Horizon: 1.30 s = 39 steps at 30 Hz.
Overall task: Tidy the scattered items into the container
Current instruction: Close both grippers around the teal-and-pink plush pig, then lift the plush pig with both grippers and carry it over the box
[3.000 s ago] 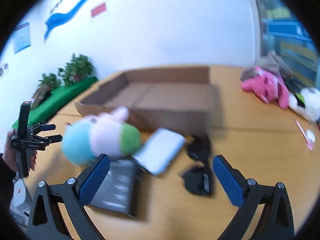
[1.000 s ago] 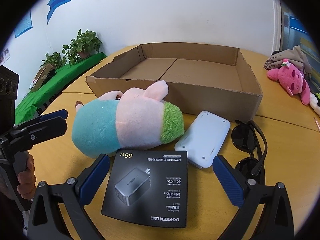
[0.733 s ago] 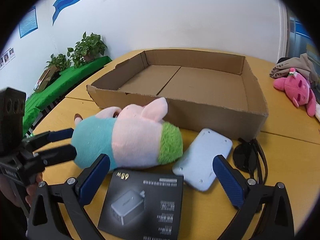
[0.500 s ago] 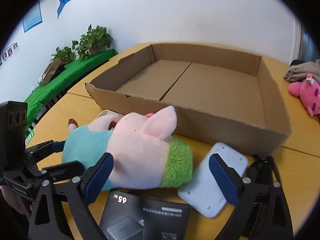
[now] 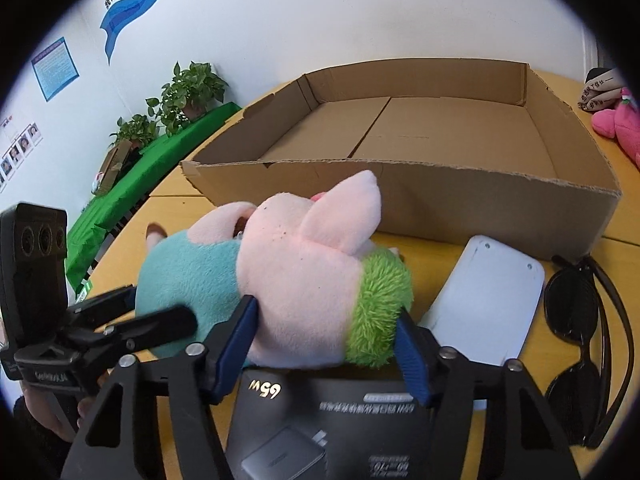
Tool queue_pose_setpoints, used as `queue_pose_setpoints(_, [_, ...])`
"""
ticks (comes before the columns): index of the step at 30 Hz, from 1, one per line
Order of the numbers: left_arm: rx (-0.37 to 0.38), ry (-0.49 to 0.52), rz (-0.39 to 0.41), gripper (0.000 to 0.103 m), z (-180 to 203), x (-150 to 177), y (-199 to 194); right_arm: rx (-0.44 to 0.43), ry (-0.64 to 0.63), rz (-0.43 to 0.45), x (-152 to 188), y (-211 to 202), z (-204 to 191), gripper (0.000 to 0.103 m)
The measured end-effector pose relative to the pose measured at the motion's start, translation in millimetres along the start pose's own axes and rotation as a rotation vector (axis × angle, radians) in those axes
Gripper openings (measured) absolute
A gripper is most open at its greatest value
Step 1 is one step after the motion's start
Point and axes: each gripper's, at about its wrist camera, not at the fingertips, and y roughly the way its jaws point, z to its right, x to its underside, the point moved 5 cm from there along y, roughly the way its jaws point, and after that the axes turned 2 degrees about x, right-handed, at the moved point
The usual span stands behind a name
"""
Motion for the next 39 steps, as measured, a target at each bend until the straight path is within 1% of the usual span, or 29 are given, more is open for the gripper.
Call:
queue_pose_setpoints(1, [-0.023, 0.029, 0.030, 0.078, 6.0, -6.5, -8.8, -0.008, 0.007, -0.002, 1.8, -3.0, -2.8, 0.051])
queue_pose_setpoints(2, [-0.043, 0.058, 0.068, 0.075, 12.7, -15.3, -19.4, -0.014, 0.008, -0.001, 2.4, -6.3, -6.4, 0.047])
queue_pose_setpoints(3, [-0.047, 0.088, 0.106, 0.068, 20.1, -25.8, -30.5, -0.020, -0.001, 0.003, 2.1, -9.8, -11.6, 0.036])
queue_pose_setpoints(4, [-0.025, 0.118, 0.132, 0.057, 28.3, -36.7, -40.2, -0.045, -0.019, 0.007, 1.9, -14.5, -19.4, 0.007])
queue_pose_setpoints(5, [0.015, 0.140, 0.136, 0.047, 35.8, -46.2, -46.1, -0.075, -0.042, 0.012, 0.5, -19.6, -28.2, 0.003])
queue_pose_setpoints(6, [0.044, 0.178, 0.133, 0.039, 46.0, -56.2, -51.1, -0.063, -0.074, 0.021, -2.0, -23.1, -37.2, 0.002])
queue_pose_setpoints(7, [0.046, 0.230, 0.126, 0.037, 55.9, -65.4, -53.1, -0.038, -0.112, 0.020, -3.7, -23.7, -44.2, 0.002])
queue_pose_setpoints(8, [0.044, 0.264, 0.117, 0.030, 60.3, -70.8, -52.8, -0.035, -0.131, 0.014, -3.9, -21.6, -46.9, 0.002])
queue_pose_setpoints(9, [0.057, 0.272, 0.102, 0.027, 61.0, -75.5, -51.8, -0.040, -0.117, 0.006, -2.5, -18.8, -44.0, 0.002])
queue_pose_setpoints(10, [0.081, 0.248, 0.089, 0.027, 56.9, -77.7, -51.3, -0.053, -0.078, -0.002, 0.1, -16.8, -37.0, 0.002])
queue_pose_setpoints(11, [0.097, 0.222, 0.084, 0.027, 51.5, -77.9, -52.0, -0.065, -0.034, -0.004, 3.3, -16.9, -28.3, 0.003])
queue_pose_setpoints(12, [0.105, 0.199, 0.088, 0.032, 44.2, -76.7, -53.6, -0.063, 0.011, 0.007, 6.9, -19.6, -17.4, 0.017])
queue_pose_setpoints(13, [0.099, 0.179, 0.098, 0.040, 35.6, -73.8, -55.3, -0.048, 0.053, 0.024, 10.6, -23.9, -5.4, 0.046])
queue_pose_setpoints(14, [0.080, 0.161, 0.105, 0.067, 26.3, -69.9, -55.7, -0.038, 0.087, 0.039, 14.5, -28.5, 5.7, 0.061])
queue_pose_setpoints(15, [0.053, 0.143, 0.111, 0.088, 17.4, -65.4, -55.3, -0.044, 0.113, 0.056, 17.1, -32.9, 14.0, 0.074])
queue_pose_setpoints(16, [0.036, 0.129, 0.117, 0.092, 12.6, -61.7, -54.5, -0.053, 0.128, 0.068, 18.4, -36.3, 19.8, 0.074])
queue_pose_setpoints(17, [0.032, 0.116, 0.116, 0.093, 8.0, -57.3, -53.4, -0.053, 0.136, 0.071, 18.4, -37.7, 25.0, 0.074])
queue_pose_setpoints(19, [0.056, 0.114, 0.100, 0.094, 2.9, -48.5, -51.3, -0.043, 0.136, 0.076, 16.9, -39.9, 32.5, 0.078])
queue_pose_setpoints(21, [0.039, 0.117, 0.097, 0.094, -2.6, -44.3, -49.5, -0.047, 0.129, 0.079, 14.5, -41.4, 34.5, 0.078])
queue_pose_setpoints(23, [0.000, 0.097, 0.093, 0.094, -13.0, -40.6, -48.7, -0.056, 0.105, 0.075, 7.9, -40.7, 31.4, 0.079])
queue_pose_setpoints(24, [-0.008, 0.078, 0.093, 0.094, -18.6, -38.6, -49.9, -0.058, 0.086, 0.072, 3.9, -39.9, 28.6, 0.079])
queue_pose_setpoints(27, [-0.004, 0.030, 0.107, 0.094, -34.4, -29.4, -61.3, -0.079, 0.036, 0.061, -11.5, -38.0, 19.2, 0.079])
queue_pose_setpoints(29, [-0.025, 0.005, 0.126, 0.095, -43.4, -24.5, -70.2, -0.116, 0.024, 0.052, -22.9, -34.7, 10.3, 0.079])
queue_pose_setpoints(32, [-0.042, -0.082, 0.150, 0.103, -68.6, -20.9, -80.4, -0.205, 0.026, 0.004, -36.6, -17.9, -4.6, 0.079])
queue_pose_setpoints(34, [-0.045, -0.174, 0.143, 0.103, -91.5, -16.6, -79.4, -0.258, 0.021, -0.048, -42.6, 1.6, -17.6, 0.080])
queue_pose_setpoints(35, [-0.050, -0.197, 0.134, 0.103, -98.5, -15.1, -77.4, -0.270, 0.010, -0.067, -42.9, 10.6, -23.6, 0.080])
queue_pose_setpoints(37, [-0.053, -0.232, 0.113, 0.103, -109.8, -12.1, -70.9, -0.247, -0.018, -0.104, -40.6, 29.2, -33.4, 0.080])
queue_pose_setpoints(38, [-0.039, -0.245, 0.102, 0.103, -112.1, -11.1, -67.4, -0.234, -0.022, -0.119, -39.2, 36.7, -36.5, 0.080])
queue_pose_setpoints(39, [-0.014, -0.259, 0.087, 0.103, -113.5, -9.8, -62.2, -0.227, -0.020, -0.131, -37.8, 42.4, -38.8, 0.083])
